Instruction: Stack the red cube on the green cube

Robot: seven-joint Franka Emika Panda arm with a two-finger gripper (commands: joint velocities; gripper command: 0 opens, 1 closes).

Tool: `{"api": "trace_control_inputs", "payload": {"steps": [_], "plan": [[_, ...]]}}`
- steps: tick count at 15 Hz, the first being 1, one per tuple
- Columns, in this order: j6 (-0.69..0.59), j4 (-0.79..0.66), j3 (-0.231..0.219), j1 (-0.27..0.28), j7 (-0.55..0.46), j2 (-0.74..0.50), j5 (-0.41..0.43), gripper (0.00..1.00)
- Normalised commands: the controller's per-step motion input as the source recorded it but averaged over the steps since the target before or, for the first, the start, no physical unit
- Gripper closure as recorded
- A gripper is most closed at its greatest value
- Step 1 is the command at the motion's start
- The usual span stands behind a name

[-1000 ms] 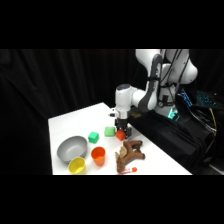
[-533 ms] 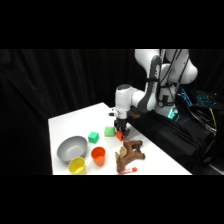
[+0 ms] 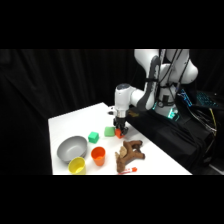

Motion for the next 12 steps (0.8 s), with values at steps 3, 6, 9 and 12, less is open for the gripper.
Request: {"api": "trace_control_inputs", "payload": {"steps": [3, 6, 9, 12], "plan": [[-0.41, -0.18, -0.289, 0.298, 0.36, -0.60, -0.348, 0.73], [-0.51, -0.06, -0.029, 0.029, 0.31, -0.59, -0.316, 0.73], [-0.50, 0.06, 0.181, -0.181, 0.12, -0.46, -0.093, 0.73], [-0.46, 0.22, 0.209, -0.224, -0.06, -0.27, 0.123, 0.73]]}}
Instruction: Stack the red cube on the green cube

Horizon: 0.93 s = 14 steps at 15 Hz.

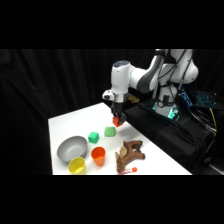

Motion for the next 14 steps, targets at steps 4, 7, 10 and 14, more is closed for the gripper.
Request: {"api": "trace_control_inputs", "payload": {"steps": [4, 7, 10, 14], "plan": [[-0.35, 0.39, 0.148, -0.181, -0.13, -0.01, 0.289, 0.73], [-0.24, 0.48, 0.094, -0.154, -0.09, 0.20, 0.323, 0.73], [-0.16, 0.49, 0.071, -0.141, -0.06, 0.31, 0.265, 0.73], [-0.12, 0.45, 0.072, -0.108, -0.01, 0.34, 0.197, 0.73]]}}
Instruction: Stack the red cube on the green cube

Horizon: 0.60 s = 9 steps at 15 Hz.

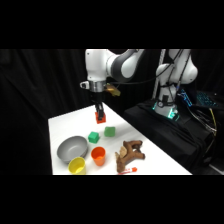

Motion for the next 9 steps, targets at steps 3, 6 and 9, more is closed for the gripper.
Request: {"api": "trace_control_inputs", "payload": {"steps": [3, 6, 9], "plan": [[-0.08, 0.40, 0.066, -0.091, 0.02, 0.31, 0.142, 0.73], [-0.05, 0.34, 0.060, -0.092, 0.00, 0.25, 0.132, 0.73], [0.00, 0.24, 0.066, -0.089, -0.01, 0.19, 0.149, 0.73]]}}
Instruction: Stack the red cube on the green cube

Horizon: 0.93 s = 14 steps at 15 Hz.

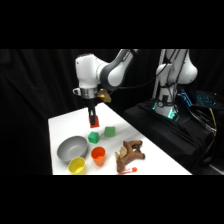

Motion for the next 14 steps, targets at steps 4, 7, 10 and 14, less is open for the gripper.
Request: {"api": "trace_control_inputs", "payload": {"steps": [4, 7, 10, 14], "plan": [[0.09, 0.17, 0.092, -0.100, -0.05, 0.16, 0.199, 0.73], [0.14, 0.12, 0.103, -0.107, -0.08, 0.15, 0.193, 0.73], [0.18, 0.10, 0.109, -0.117, -0.11, 0.14, 0.188, 0.73], [0.17, 0.10, 0.102, -0.112, -0.13, 0.12, 0.170, 0.73]]}}
